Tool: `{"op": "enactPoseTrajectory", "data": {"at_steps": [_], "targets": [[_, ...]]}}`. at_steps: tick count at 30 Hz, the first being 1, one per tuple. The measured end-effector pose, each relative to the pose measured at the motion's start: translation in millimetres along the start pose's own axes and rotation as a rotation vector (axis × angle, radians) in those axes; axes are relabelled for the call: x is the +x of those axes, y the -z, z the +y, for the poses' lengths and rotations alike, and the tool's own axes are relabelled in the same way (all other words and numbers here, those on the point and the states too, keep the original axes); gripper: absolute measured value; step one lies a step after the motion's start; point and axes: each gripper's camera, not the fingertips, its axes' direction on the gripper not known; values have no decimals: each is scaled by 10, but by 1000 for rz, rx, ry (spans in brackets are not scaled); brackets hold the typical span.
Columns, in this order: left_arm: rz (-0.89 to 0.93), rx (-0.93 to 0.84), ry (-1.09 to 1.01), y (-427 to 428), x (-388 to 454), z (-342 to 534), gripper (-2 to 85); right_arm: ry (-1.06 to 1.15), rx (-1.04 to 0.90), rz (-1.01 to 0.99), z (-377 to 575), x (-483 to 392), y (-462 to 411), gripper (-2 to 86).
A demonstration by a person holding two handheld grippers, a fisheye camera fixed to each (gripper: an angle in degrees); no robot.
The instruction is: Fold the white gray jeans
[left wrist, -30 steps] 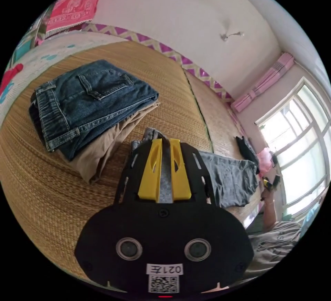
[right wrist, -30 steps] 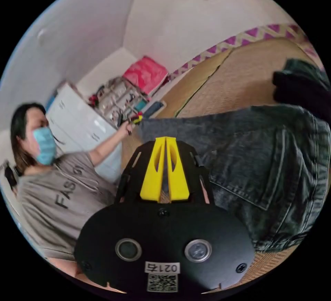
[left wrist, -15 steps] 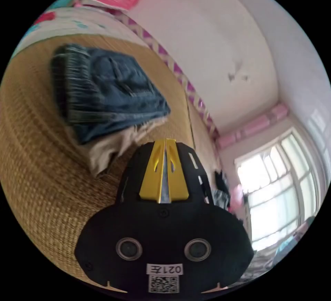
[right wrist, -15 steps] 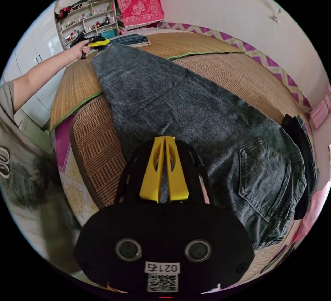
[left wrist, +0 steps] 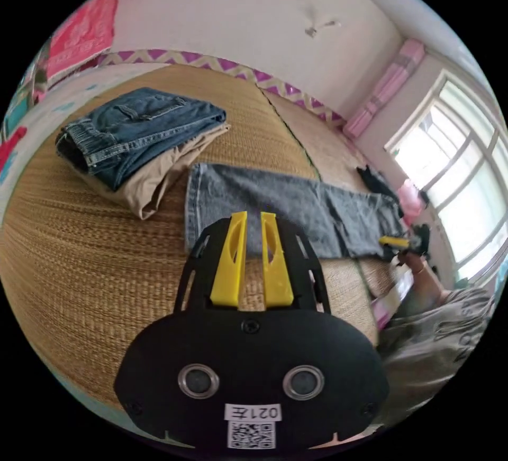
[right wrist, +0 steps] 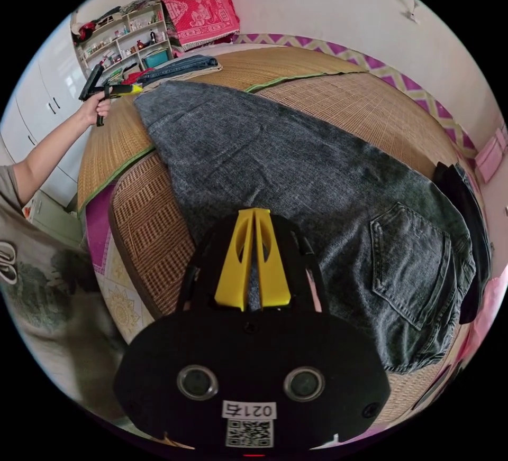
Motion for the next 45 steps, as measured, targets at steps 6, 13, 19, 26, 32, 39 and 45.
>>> {"op": "enactPoseTrajectory", "data": {"at_steps": [6,13,19,26,32,39,45], "targets": [[-29,-160,6,-326,-264,-89,-8,63,-4,63,-86,-156,279,-6],[-200,-136,63,114,-466,-255,-6,91,-6,115,-123,-297,509,-5],[-76,-17,165,682,-361,242,81,85,-2,123,-105,-346,623,-5],[186,40,635,680,-893,656,134,119,0,199,-9,-518,626,-6],[103,101,703,733,-909,382,131,126,2,218,134,-560,554,-6],[110,250,776,778,-1055,288,60,84,5,159,368,-436,393,-6],[217,292,711,1061,-949,76,-3,91,5,176,642,-450,156,-6]]}}
